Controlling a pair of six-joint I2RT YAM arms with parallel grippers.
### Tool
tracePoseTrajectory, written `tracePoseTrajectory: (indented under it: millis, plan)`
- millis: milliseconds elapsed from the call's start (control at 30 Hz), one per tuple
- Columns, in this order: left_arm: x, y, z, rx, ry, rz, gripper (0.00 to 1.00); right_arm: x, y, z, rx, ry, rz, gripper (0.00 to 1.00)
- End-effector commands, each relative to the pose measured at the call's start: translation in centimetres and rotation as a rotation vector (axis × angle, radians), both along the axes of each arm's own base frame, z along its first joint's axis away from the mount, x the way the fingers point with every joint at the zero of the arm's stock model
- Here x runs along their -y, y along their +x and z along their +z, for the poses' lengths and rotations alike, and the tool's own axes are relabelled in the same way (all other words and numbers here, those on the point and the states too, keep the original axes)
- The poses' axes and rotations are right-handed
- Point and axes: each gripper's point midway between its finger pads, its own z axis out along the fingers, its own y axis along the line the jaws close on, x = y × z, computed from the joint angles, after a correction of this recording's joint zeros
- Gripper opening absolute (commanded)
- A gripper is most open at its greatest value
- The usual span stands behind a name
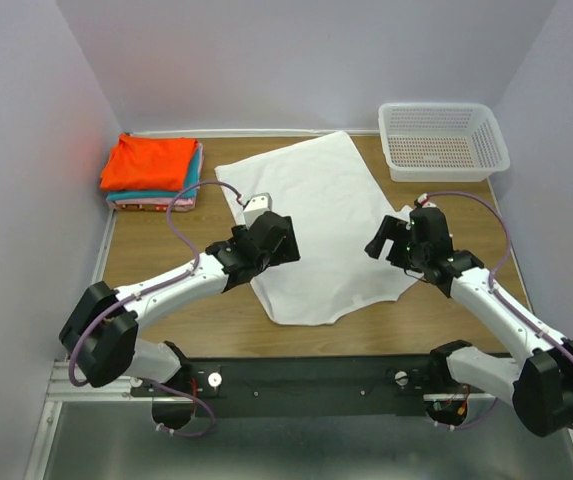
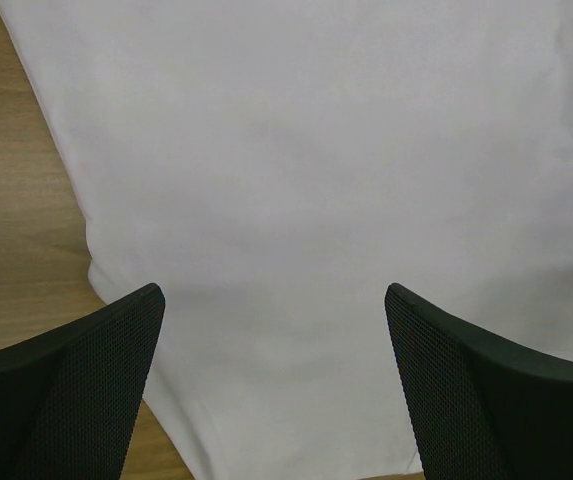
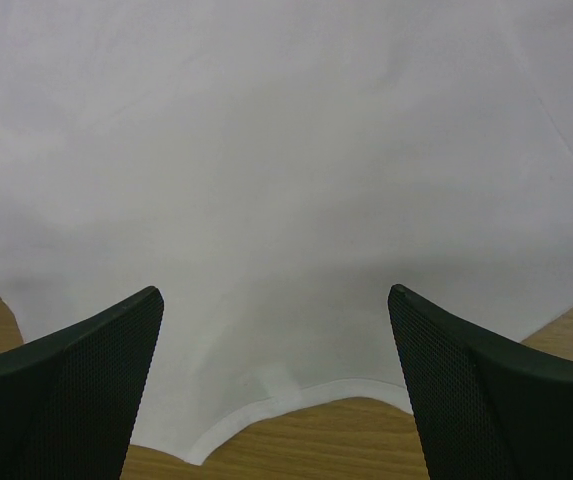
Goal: Fold and stack the t-shirts
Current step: Flatten the tshirt out
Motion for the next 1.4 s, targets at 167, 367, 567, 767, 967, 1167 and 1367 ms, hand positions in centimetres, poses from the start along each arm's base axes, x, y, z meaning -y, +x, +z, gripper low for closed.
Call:
tracePoseTrajectory:
  millis: [167, 367, 567, 767, 967, 1167, 1367]
  plan:
    - [-3.6, -2.8, -3.9, -0.153, 0.008, 0.156, 0.98, -2.6, -0.5, -2.1, -0.053, 0.064, 0.111, 1.00]
    - [-6.3, -7.5, -6.2, -0.273, -0.112, 0.273, 0.98, -2.7, -0.7, -3.3, -0.087, 0.055, 0.118, 1.00]
    - [-7.2, -8.1, -8.4, -0.310, -0.117, 0.298, 0.86, -2.6, -0.8, -4.0, -0.104, 0.042, 0.115, 1.00]
    - [-7.6, -6.5, -9.6, -0.338, -0.007, 0.315, 0.62, -2.3, -0.8, -4.1, -0.096, 0.031, 0.109, 1.00]
    - [-6.9, -5.4, -10.2, -0.342, 0.027, 0.294, 0.57, -2.0, -0.8, -4.2, -0.095, 0.019, 0.102, 1.00]
    - [-7.4, -5.0, -11.2, -0.366, 0.107, 0.316, 0.27, -1.8, -0.8, -4.4, -0.096, 0.006, 0.098, 1.00]
    - [-8.0, -5.4, -12.4, -0.413, 0.179, 0.334, 0.00, -1.5, -0.9, -4.4, -0.089, -0.001, 0.085, 1.00]
